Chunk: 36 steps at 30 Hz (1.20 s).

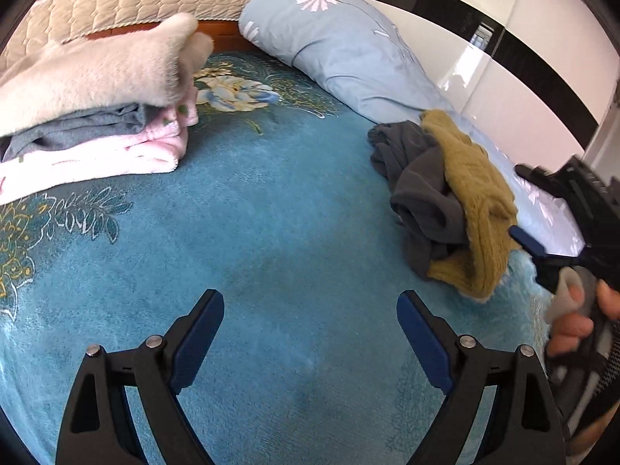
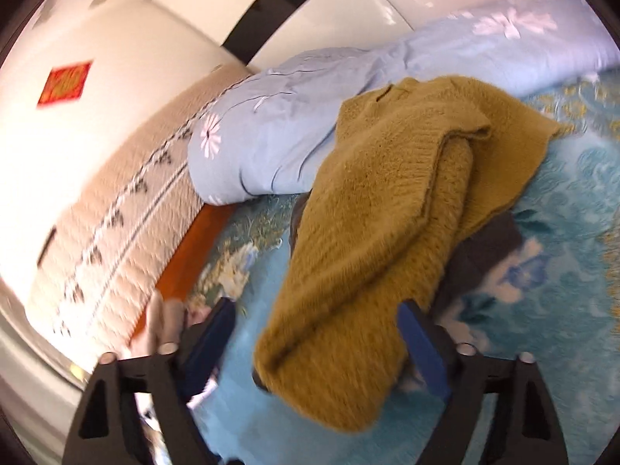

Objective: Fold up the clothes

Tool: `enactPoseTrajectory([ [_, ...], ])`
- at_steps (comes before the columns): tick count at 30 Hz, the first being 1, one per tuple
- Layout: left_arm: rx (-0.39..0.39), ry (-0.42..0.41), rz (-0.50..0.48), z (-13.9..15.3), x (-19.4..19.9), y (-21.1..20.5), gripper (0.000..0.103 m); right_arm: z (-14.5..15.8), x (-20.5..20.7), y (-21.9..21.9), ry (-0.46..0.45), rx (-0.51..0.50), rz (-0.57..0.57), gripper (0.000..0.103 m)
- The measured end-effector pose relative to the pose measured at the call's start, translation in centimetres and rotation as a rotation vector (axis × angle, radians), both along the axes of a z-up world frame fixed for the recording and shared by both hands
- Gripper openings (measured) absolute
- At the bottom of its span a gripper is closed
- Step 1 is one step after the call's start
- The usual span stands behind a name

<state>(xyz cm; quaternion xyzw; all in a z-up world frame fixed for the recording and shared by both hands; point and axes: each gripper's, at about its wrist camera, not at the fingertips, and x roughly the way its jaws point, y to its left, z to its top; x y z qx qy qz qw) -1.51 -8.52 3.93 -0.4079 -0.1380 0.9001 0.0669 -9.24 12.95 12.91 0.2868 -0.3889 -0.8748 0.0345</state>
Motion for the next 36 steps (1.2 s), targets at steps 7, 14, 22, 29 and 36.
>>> enactPoseTrajectory([
  [7,0.057,-0.012,0.003,-0.1,0.0,-0.8,0.091,-1.2,-4.1,1.5,-0.042,-0.121,-0.11,0.02],
  [14,0.083,0.042,-0.029,1.0,1.4,-1.4,0.091,6.9,-1.0,2.7,0.089,0.0,-0.091,0.012],
  [22,0.062,0.143,-0.12,2.6,4.9,-1.1,0.091,14.9,13.6,6.1,0.174,0.166,-0.026,0.012],
  [29,0.007,0.194,-0.246,3.0,8.1,0.0,0.091,12.1,33.0,10.3,0.102,0.325,-0.116,0.012],
  [36,-0.012,0.137,-0.363,3.3,9.7,4.5,0.091,5.2,41.1,20.8,-0.113,0.31,-0.364,0.012],
])
